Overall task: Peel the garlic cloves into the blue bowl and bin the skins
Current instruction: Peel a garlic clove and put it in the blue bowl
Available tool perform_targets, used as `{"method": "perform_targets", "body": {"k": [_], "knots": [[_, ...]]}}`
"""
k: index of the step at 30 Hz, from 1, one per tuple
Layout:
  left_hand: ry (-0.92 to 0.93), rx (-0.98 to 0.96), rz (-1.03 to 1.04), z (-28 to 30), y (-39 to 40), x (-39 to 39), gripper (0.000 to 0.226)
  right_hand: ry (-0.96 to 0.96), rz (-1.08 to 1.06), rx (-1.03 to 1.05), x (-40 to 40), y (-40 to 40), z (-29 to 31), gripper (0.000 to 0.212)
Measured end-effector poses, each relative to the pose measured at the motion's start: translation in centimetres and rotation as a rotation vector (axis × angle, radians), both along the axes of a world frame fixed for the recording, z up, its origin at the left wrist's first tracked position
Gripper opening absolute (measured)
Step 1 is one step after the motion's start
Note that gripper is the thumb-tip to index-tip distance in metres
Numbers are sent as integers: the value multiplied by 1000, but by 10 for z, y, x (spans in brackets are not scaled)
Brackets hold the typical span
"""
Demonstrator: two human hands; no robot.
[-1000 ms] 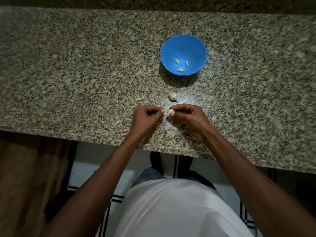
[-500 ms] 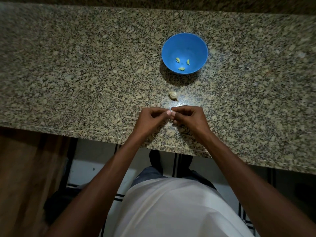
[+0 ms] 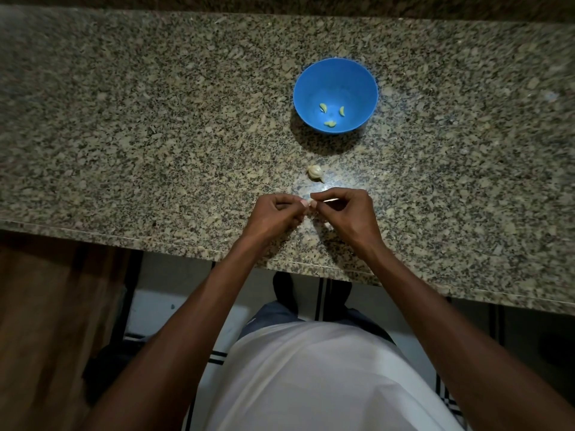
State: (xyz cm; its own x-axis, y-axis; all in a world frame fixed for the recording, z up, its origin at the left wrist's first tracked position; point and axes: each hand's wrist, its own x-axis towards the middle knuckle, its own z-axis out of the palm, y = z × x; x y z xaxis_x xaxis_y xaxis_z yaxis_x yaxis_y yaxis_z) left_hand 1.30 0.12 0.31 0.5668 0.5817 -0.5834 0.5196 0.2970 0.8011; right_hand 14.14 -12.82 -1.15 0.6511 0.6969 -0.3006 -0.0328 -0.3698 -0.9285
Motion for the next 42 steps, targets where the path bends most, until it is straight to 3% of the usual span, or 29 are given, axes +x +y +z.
{"method": "perform_targets", "body": {"k": [5,14,20,22,25,30,42], "knots": [[57,123,-73,0,-1,3,17,-74,16,25,-3,0,2,14],[-5,-54,-119,8,-6,7,24,21,47,100,-2,-1,1,16],[-70,-229,81,14,-2,9,22,92,33,112,-1,-2,-7,28],[-57,-169,107,10,3,3,5,197,-14,123,-1,-2,-7,29],[-81,-20,45,5,6,-6,20,289,-36,116,0,-2,-4,23],[-192,92,-54,3,1,-10,25,289,-9,119,0,-3,5,21],[-186,204,104,-7,-5,-4,14,339,-5,145,-10,-2,9,27]]}}
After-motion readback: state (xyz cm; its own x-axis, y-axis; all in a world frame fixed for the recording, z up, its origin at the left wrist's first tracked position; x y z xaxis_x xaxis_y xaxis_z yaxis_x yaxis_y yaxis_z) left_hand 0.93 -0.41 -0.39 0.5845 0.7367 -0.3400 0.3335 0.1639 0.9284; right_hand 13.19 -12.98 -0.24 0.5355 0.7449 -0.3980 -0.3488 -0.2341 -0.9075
